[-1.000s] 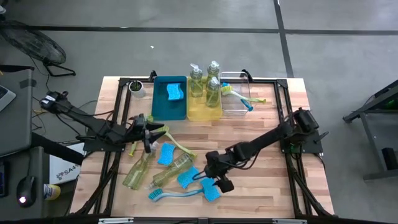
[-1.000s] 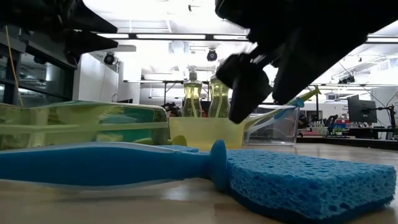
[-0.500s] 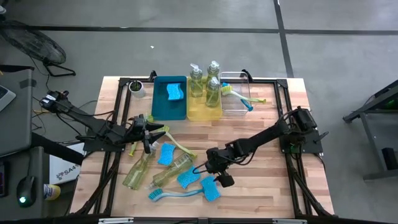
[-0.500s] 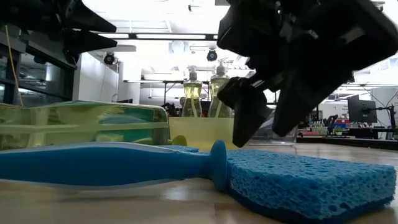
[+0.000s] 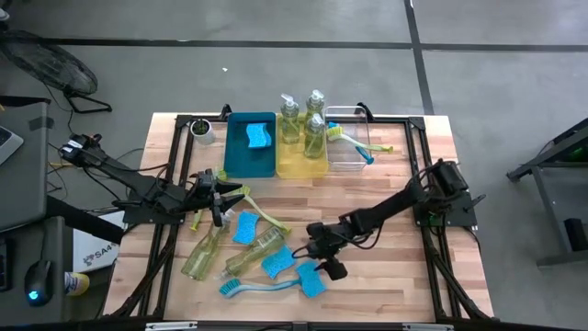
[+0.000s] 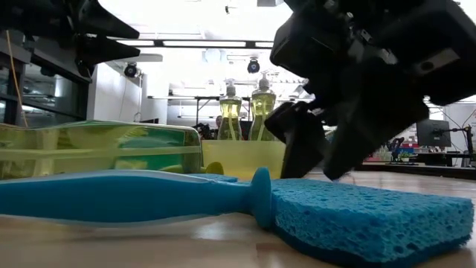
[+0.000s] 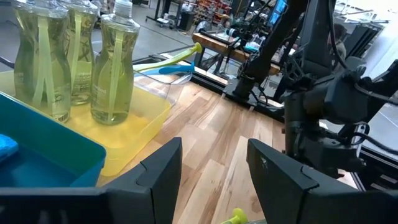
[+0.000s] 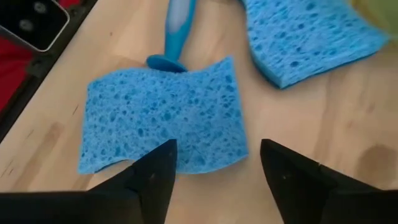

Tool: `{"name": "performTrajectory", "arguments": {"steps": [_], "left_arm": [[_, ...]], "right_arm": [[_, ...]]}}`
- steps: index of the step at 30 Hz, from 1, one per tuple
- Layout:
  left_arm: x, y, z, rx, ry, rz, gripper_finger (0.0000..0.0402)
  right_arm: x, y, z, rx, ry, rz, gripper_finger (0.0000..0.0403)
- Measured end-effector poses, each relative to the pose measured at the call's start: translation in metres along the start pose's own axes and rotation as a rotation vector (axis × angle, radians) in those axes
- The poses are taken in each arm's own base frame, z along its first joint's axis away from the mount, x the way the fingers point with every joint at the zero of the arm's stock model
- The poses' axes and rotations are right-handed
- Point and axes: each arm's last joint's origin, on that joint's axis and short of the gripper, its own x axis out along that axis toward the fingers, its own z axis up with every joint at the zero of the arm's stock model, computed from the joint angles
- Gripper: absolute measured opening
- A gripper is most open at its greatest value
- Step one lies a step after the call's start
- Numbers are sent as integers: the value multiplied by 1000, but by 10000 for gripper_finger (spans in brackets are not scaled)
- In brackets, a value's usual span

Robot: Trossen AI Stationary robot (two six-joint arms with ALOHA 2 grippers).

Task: Pick & Place Kitchen Sink Supplies
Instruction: Put the blue sponge into the blue bin

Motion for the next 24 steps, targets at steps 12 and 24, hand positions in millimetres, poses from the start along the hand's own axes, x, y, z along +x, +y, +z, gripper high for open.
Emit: {"name": "performTrajectory", "arguments": {"steps": [12,24], "left_arm": [[0,0,0,-3,1,-1,179],[0,0,0,-3,1,-2,179]], "right_arm": [[10,-3,-4,17,-17,46,132],[7,-6,-4,28,-3,79,6]]}}
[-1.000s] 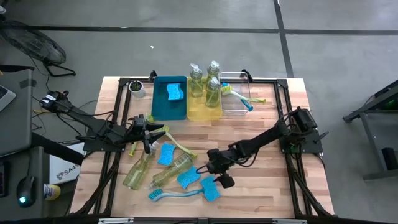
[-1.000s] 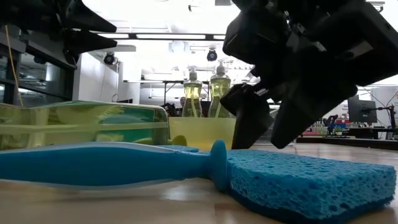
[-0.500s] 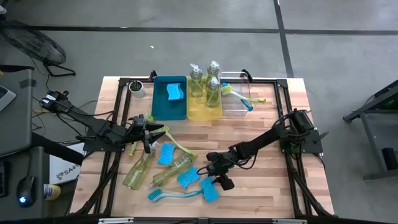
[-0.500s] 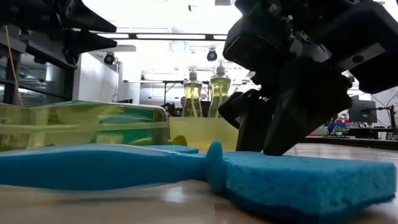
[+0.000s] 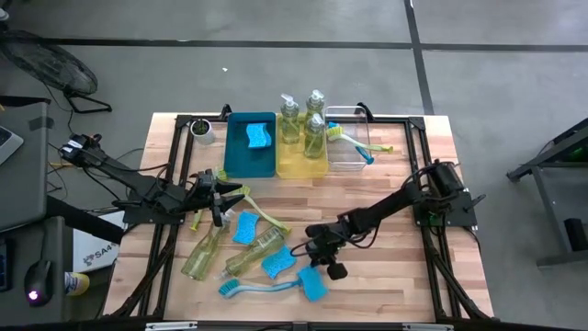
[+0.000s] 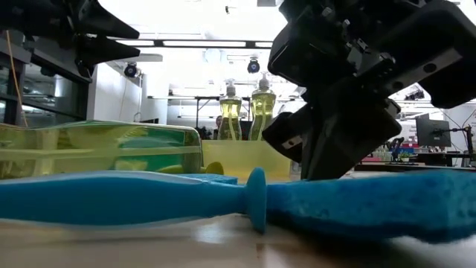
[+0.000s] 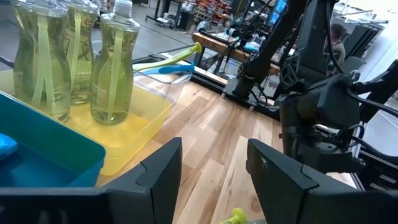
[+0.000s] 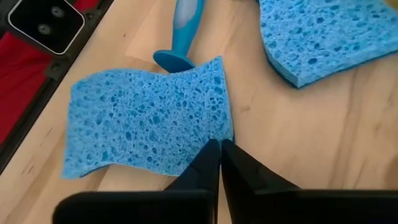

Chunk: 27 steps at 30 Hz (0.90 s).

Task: Pick & Place Kitchen Sink Supplies
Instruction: Put the blue sponge into the blue bin

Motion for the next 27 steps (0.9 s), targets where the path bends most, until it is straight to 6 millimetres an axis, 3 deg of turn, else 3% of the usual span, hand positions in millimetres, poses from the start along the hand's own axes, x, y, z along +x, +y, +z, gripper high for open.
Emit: {"name": "performTrajectory", "arguments": {"steps": [13,27], "left_arm": [[0,0,0,-1,-1,1,179],[0,0,0,-1,-1,1,179]], "right_arm": [[-39,8,10,-35,53,-211,1],[-86,16,27,-79,-20,-516,0]]}}
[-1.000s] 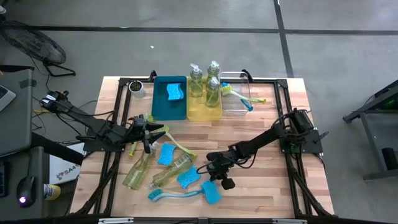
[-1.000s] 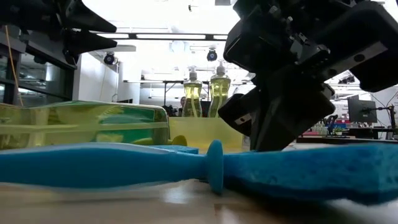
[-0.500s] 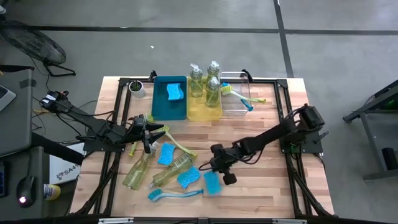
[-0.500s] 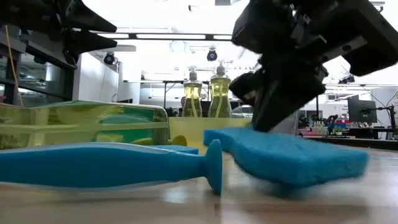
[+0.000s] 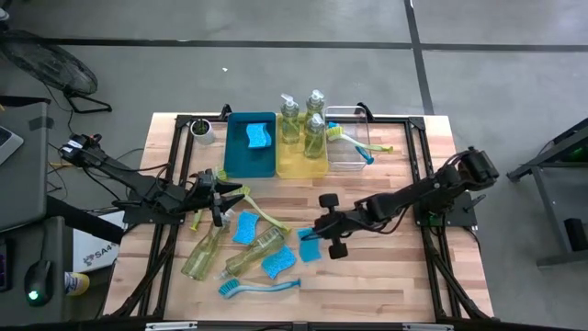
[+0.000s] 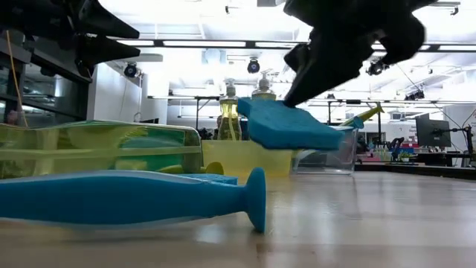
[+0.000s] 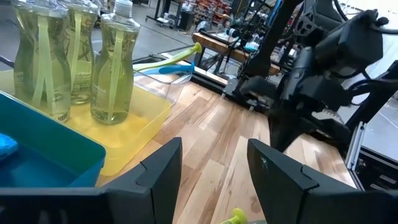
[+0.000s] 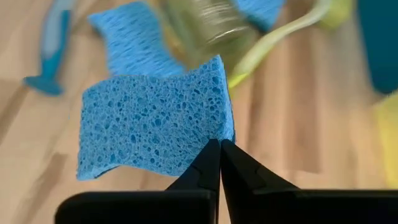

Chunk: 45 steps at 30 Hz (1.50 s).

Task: Pick & Place Kitchen Sink Supplies
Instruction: Put the blue sponge into the blue bin

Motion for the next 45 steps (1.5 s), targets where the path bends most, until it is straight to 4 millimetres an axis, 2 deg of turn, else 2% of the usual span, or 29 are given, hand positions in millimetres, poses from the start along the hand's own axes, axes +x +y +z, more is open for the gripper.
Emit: {"name": "performTrajectory", "arguments": {"steps": [14,21,25,30,33,42,45], "left_arm": [[11,-3,-16,73,67,31,179],[18,-11,-14,100,14,-1,179],[26,-6,-15,119,31,-1,198],[43,9,-12,72,45,20,253],[51,16,-9,35,57,-27,275],[67,32,-7,-31,100,-90,279],[71,32,-9,-40,101,-125,280]], "right_arm": [[-7,-12,22,-3,-209,-407,0],[-12,-16,31,-43,-270,-561,0],[-11,-21,31,-38,-263,-594,0],[-11,-34,34,-16,-277,-626,0],[-12,-40,37,-21,-308,-630,0],[-12,-63,39,-36,-311,-686,0],[-12,-70,39,-34,-310,-697,0]]}}
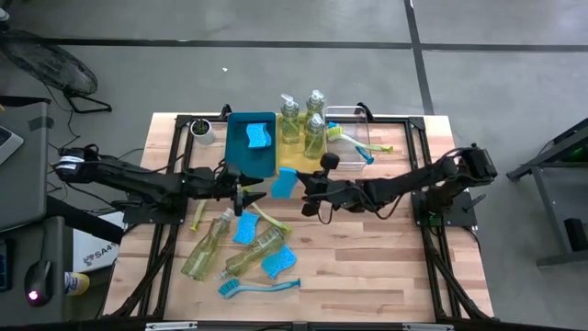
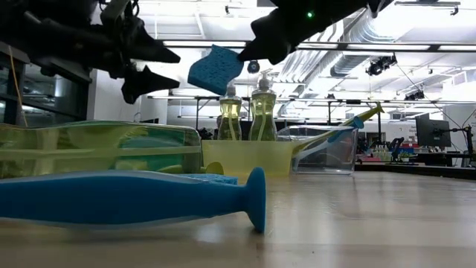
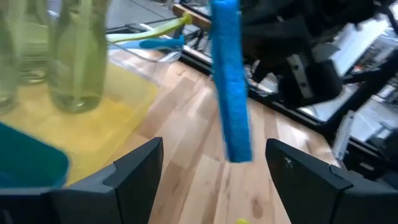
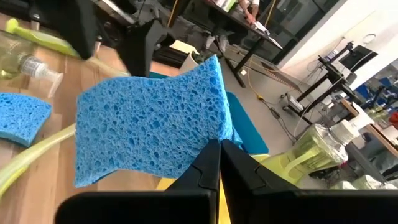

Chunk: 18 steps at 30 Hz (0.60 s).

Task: Pick & Place Kitchen Sink Supplies
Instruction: Put the blue sponge into the blue bin

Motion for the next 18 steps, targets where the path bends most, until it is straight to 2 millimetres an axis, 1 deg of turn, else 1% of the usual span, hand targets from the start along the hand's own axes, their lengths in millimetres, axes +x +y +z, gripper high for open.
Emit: {"name": "performTrajectory", "arguments": {"steps": [6,11,18], "left_arm": [[8,1,-5,0,-2,2,280],[14,0,-6,-11,-39,-5,280],[18,1,-10,-19,-41,2,280]], "right_arm": [[5,-5,-1,5,-6,18,0],[5,-5,-2,0,-15,48,0],[14,-2,-7,-7,-16,65,0]]}}
